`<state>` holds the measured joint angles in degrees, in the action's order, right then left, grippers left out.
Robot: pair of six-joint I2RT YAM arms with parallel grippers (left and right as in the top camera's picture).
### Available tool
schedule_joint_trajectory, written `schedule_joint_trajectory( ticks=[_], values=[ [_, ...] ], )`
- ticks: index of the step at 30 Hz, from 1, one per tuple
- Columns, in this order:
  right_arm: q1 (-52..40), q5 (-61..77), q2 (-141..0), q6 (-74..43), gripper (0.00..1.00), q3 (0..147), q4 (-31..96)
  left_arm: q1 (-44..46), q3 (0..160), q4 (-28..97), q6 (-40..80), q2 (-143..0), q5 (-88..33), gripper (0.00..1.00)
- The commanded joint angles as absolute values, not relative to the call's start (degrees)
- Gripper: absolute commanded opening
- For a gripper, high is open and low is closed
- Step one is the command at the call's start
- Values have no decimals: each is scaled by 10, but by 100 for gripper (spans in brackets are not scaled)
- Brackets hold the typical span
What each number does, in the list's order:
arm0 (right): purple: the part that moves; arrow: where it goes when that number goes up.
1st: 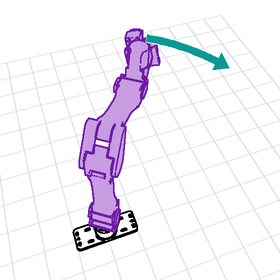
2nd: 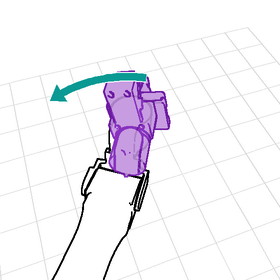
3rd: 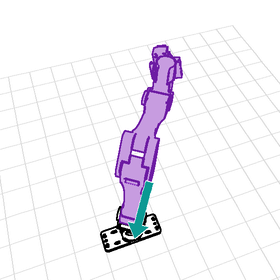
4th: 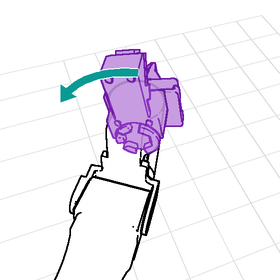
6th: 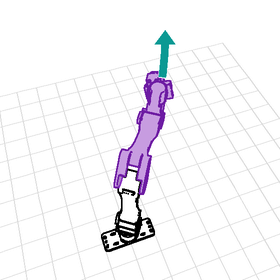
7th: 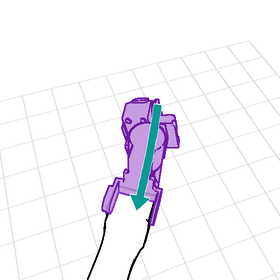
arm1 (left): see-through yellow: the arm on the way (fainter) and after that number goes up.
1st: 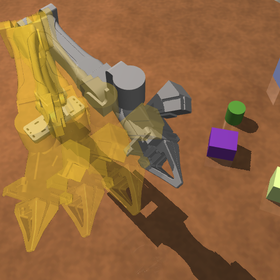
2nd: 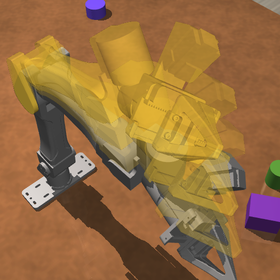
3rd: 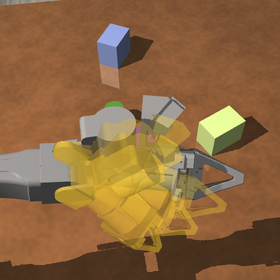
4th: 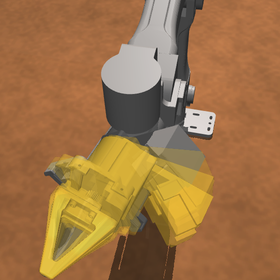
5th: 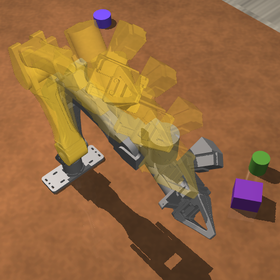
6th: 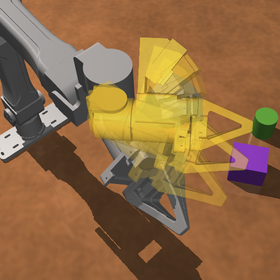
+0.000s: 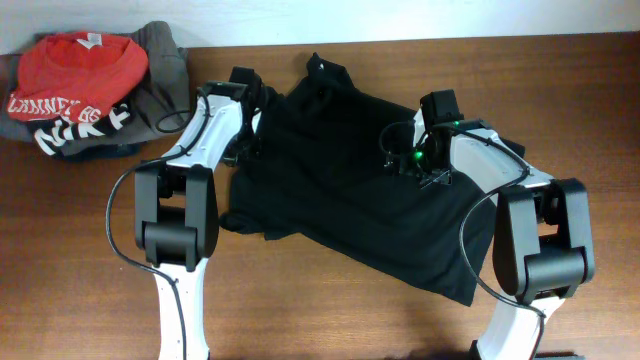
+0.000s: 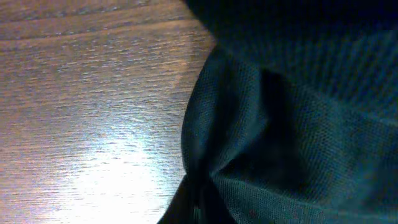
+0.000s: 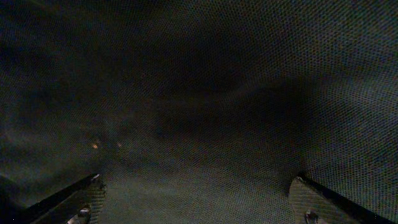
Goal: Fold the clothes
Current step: 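Pull the shirt's left side leftward with the left gripper while right holds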
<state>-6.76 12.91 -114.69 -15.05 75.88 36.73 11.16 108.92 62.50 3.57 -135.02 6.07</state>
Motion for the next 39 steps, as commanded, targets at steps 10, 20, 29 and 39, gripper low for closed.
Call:
schedule_joint_trajectory(
  ticks=[10,20,29,39],
  values=[
    [-71,114,-1148,-155,99,745,366,101,1070,648,112,-1353,197,1],
    [-71,114,-1148,-155,99,745,366,52,1071,698,176,-1353,221,1],
    [-71,114,-1148,-155,99,745,366,51,1071,732,231,-1345,280,1],
    [-71,114,-1148,-155,99,745,366,51,1072,768,265,-1337,298,1]
  ],
)
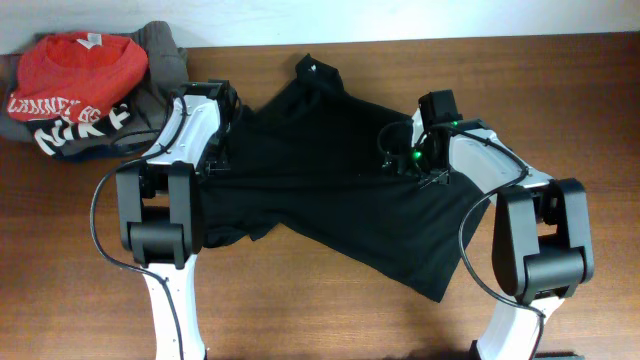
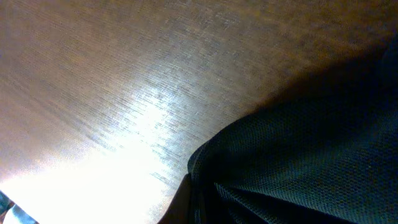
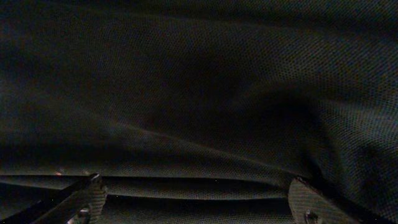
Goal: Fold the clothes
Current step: 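Pull the shirt's left side leftward with the left gripper while right holds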
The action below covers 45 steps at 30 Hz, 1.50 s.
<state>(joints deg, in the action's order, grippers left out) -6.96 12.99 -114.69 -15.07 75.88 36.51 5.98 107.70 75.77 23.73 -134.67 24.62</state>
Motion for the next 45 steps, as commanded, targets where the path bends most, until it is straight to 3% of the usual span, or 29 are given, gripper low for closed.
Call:
schedule_joint_trajectory(
  ticks=[1,3,4,5,6,9,16,22,24,26,30,33,34,35,41,45],
  values=[
    [-71,114,-1148,-155,99,745,366,51,1072,765,265,-1334,299,2],
    [-71,115,-1148,-155,99,745,366,51,1077,759,265,-1327,299,10],
    [-71,123,-1148,-155,99,745,370,51,1085,758,262,-1320,298,30],
    [-71,132,-1148,-155,99,745,373,51,1096,757,260,-1313,298,65],
    [-71,139,-1148,-155,99,745,376,51,1102,757,257,-1307,298,77],
    [-70,145,-1144,-169,99,749,404,62,1133,751,220,-1286,286,86],
    [-71,28,-1027,-219,99,753,500,103,1146,646,84,-1272,136,87],
    [-71,91,-990,-218,99,752,585,128,1146,587,-22,-1272,-8,86],
    [-71,106,-992,-216,85,752,597,135,1146,561,-26,-1275,-23,84],
    [-71,128,-992,-224,62,752,624,139,1146,545,-27,-1278,-22,83],
    [-71,129,-992,-256,44,734,669,142,1146,538,-27,-1281,-46,82],
    [-71,129,-992,-261,39,692,649,142,1146,535,-27,-1283,-50,83],
    [-71,129,-992,-274,35,669,634,142,1146,532,-27,-1284,-50,83],
    [-71,129,-992,-280,23,631,602,142,1146,529,-27,-1286,-50,83],
    [-71,129,-995,-279,19,600,538,143,1146,515,-27,-1286,-50,84],
    [-71,129,-1016,-272,4,600,505,143,1146,514,-27,-1286,-50,84]
  ],
)
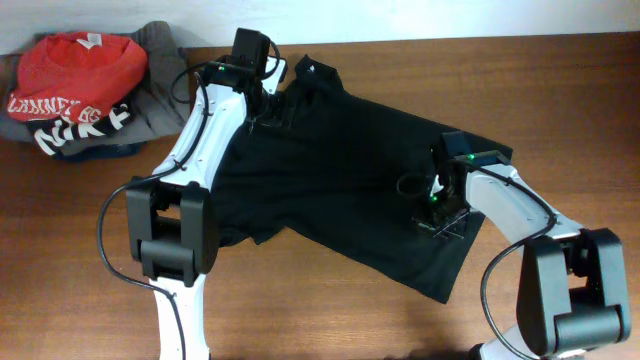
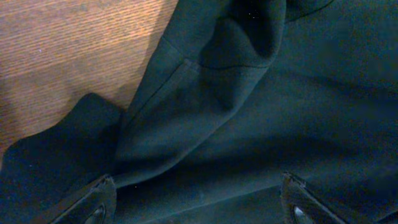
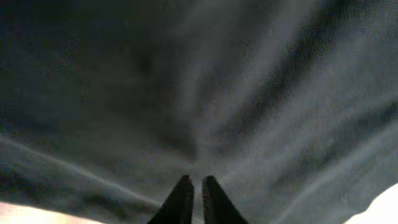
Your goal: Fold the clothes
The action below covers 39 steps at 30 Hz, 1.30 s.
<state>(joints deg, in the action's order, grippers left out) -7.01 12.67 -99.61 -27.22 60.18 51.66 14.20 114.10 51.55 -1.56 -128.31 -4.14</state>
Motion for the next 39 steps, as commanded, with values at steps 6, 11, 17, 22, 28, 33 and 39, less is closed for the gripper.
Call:
schedule_joint_trajectory(
  ticks=[6,11,17,22,28,33,39],
  values=[
    [-71,133,-1051,-264,4,600,505,143,1146,514,-26,-1286,-50,87],
    [-71,129,-1068,-278,4,600,536,143,1146,515,-27,-1286,-50,87],
    [-71,127,-1068,-280,4,599,594,143,1146,514,-27,-1286,-50,87],
    [-71,79,-1068,-310,4,599,635,142,1146,516,-27,-1286,-50,87],
    [-71,72,-1068,-325,4,569,646,148,1146,517,-27,-1286,-47,98],
    [-71,73,-1068,-343,4,529,619,147,1146,514,-27,-1286,-47,99],
    [-71,72,-1068,-385,4,492,604,147,1146,514,-27,-1286,-47,99]
  ],
)
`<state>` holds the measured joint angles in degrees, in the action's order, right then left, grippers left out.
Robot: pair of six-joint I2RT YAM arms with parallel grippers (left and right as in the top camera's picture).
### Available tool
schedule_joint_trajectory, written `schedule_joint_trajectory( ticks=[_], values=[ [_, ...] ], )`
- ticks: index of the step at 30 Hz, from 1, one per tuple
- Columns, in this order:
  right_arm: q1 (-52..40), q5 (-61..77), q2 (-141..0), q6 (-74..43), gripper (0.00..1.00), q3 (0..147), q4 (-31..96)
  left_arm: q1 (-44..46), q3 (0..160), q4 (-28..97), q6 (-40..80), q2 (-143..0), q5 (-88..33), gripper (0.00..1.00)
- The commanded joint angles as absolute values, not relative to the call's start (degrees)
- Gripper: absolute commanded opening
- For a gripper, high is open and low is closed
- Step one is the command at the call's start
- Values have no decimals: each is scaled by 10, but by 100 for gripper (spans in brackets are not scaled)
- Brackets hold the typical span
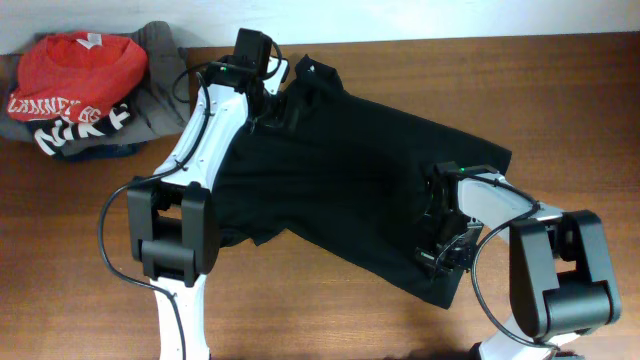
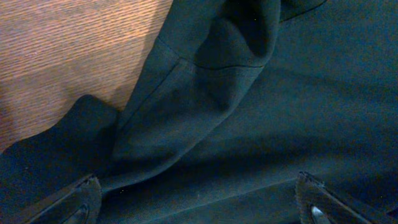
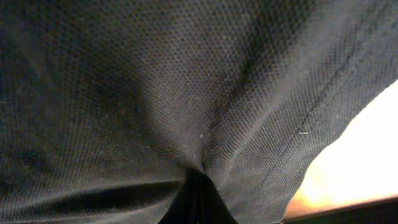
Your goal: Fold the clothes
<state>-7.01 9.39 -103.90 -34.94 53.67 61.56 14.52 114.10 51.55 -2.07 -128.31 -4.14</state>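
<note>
A black shirt [image 1: 340, 170] lies spread across the wooden table [image 1: 570, 90], its collar end [image 1: 312, 72] at the far side. My left gripper [image 1: 270, 110] hovers open over the shirt's upper left, near a folded sleeve seam [image 2: 205, 62]; its fingertips [image 2: 81, 196] stand wide apart with only flat cloth between them. My right gripper [image 1: 440, 252] is shut on a pinch of the shirt's cloth [image 3: 205, 112] near the lower right hem [image 3: 336, 81].
A pile of other clothes sits at the far left corner: a red garment [image 1: 75, 65] on top, a grey one [image 1: 165, 60] and a printed black one [image 1: 80, 130]. Bare wood [image 2: 62, 50] lies left of the shirt.
My right gripper, shut then as now, has moved toward me, from the shirt's right middle to near its lower right hem. The left gripper stays open by the collar, its fingers slightly wider.
First my left gripper was shut on the shirt's left edge and the right was open on its right half. Then the left edge lay further left and the shirt flatter. Later the left was open by the collar and the right shut, now near the hem.
</note>
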Motion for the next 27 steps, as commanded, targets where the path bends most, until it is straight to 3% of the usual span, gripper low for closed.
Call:
schedule_joint_trajectory(
  ticks=[1,13,27],
  values=[
    [-71,72,-1068,-385,4,491,604,147,1146,514,-27,-1286,-47,99],
    [-48,38,-1067,-486,4,488,610,147,1146,514,-27,-1286,-47,99],
    [159,6,-1062,-435,4,489,582,147,1146,514,-27,-1286,-47,99]
  ],
)
